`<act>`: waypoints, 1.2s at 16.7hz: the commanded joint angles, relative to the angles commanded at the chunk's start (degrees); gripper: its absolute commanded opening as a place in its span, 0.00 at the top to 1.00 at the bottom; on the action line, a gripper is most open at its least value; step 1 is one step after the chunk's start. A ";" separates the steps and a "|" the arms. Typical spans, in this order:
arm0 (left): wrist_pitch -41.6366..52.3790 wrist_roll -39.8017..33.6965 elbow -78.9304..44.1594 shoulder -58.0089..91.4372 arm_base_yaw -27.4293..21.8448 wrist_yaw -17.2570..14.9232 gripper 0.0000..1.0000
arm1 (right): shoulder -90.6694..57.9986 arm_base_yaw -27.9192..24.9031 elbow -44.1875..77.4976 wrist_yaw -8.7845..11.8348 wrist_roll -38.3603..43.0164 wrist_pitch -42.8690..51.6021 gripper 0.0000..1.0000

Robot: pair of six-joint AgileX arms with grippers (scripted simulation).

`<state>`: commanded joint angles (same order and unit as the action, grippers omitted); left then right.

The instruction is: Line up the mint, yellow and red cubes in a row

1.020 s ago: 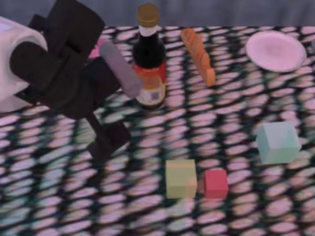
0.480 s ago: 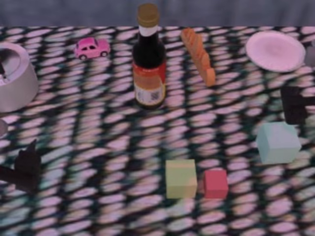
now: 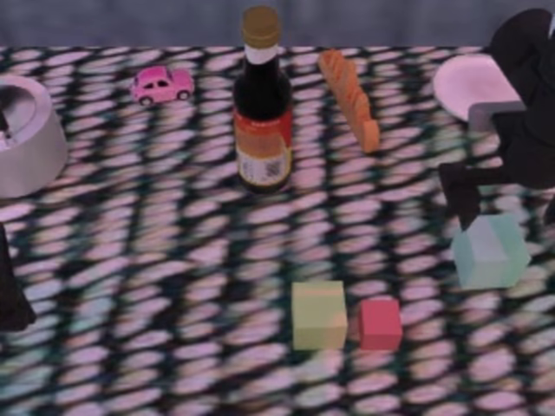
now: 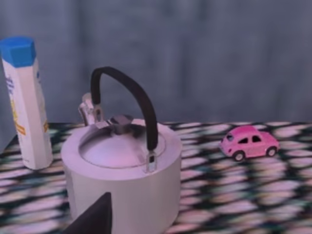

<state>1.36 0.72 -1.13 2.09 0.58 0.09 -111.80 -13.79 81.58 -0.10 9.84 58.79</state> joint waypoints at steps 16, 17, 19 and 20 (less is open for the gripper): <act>-1.36 -0.72 1.13 -2.09 0.56 -0.09 0.00 | -8.81 -0.27 -6.90 -0.03 0.32 -15.12 0.00; -1.36 -0.72 1.13 -2.09 0.56 -0.09 0.00 | -9.54 -0.29 -7.68 -0.03 0.35 -16.43 0.00; -1.36 -0.72 1.13 -2.09 0.56 -0.09 0.00 | -10.05 -0.31 -8.21 -0.04 0.38 -17.27 0.00; -1.36 -0.72 1.13 -2.09 0.56 -0.09 0.00 | -10.05 -0.31 -8.21 -0.04 0.38 -17.27 0.00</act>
<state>0.00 0.00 0.00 0.00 1.15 0.00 -121.85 -14.10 73.38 -0.14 10.22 41.53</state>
